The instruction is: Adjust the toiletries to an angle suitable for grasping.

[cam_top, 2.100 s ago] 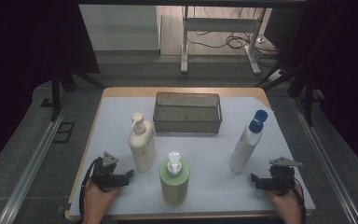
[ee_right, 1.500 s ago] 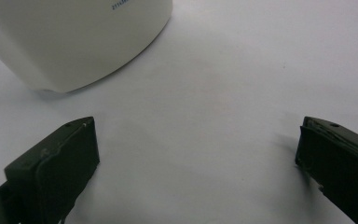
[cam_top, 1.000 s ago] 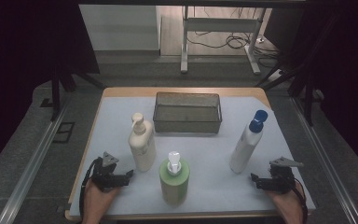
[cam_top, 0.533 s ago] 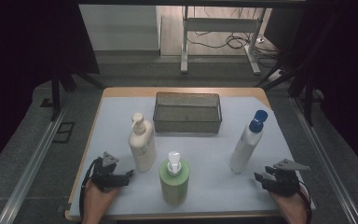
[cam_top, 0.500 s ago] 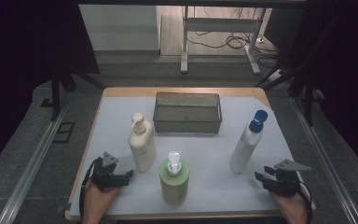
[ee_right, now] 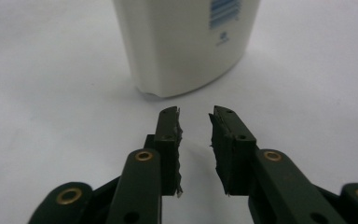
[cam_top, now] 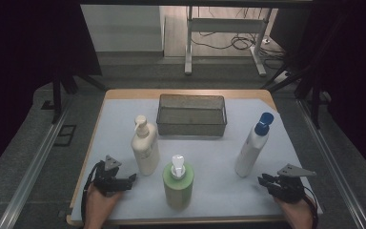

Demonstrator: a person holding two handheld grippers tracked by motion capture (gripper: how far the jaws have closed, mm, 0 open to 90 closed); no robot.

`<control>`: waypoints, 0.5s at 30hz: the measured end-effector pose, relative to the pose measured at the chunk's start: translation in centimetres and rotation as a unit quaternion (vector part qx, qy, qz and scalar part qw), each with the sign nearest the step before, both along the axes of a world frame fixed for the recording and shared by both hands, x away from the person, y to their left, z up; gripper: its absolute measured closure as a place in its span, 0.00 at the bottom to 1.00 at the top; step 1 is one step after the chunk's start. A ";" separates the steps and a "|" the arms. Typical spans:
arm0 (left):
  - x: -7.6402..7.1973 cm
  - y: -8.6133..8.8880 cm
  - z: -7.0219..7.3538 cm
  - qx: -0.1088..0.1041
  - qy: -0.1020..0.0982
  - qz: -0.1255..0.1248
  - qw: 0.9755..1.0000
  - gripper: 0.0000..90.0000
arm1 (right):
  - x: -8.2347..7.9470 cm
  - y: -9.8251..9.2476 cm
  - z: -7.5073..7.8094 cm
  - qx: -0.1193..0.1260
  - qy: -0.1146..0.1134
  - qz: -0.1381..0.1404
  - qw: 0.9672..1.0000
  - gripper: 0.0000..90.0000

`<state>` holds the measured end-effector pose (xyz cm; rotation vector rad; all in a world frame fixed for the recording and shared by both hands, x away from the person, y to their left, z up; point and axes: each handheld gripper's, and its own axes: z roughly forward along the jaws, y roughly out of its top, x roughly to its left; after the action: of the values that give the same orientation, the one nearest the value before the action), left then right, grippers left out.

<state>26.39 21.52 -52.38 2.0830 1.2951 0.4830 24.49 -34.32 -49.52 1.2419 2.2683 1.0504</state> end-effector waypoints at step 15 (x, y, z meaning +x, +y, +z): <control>0.0 0.0 0.0 0.000 0.000 0.000 1.000 0.14 | -0.1 3.2 0.7 0.047 -0.003 0.031 0.998 0.99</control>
<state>26.39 21.52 -52.38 2.0828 1.2954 0.4824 24.38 -31.08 -48.81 1.2098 2.2888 1.1951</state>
